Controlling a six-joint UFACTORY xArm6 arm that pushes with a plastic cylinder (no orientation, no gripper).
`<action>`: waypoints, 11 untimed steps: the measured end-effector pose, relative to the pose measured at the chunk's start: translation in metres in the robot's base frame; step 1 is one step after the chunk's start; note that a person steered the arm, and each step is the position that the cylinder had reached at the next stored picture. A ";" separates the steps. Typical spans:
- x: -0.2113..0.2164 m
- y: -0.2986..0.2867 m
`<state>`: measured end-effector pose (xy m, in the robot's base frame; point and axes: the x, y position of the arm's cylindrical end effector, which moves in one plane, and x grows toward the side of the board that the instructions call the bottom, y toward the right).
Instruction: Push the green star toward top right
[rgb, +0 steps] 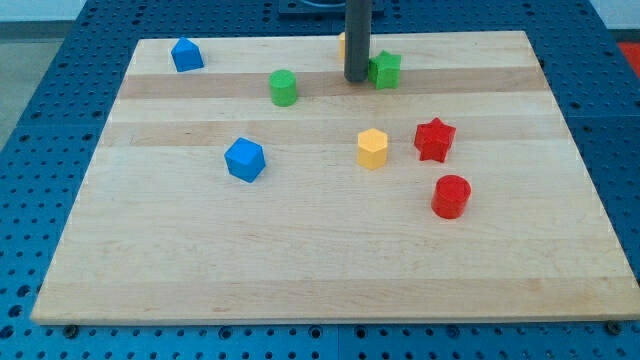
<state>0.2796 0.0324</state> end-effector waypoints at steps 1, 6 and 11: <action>-0.003 0.006; 0.004 0.079; 0.003 0.117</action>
<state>0.2822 0.1496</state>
